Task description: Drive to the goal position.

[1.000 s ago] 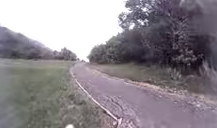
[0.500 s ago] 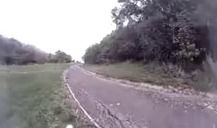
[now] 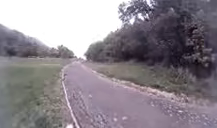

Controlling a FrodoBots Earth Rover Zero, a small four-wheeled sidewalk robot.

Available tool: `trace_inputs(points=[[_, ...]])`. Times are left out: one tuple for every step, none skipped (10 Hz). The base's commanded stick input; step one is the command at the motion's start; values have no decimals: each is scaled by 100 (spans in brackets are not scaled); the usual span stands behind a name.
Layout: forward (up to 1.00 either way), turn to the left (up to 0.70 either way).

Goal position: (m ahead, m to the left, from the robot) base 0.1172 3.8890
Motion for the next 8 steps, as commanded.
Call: trace_inputs(points=[[85,0],[85,10],[85,21],[85,32],[85,34],[85,16],[85,2],[85,0]])
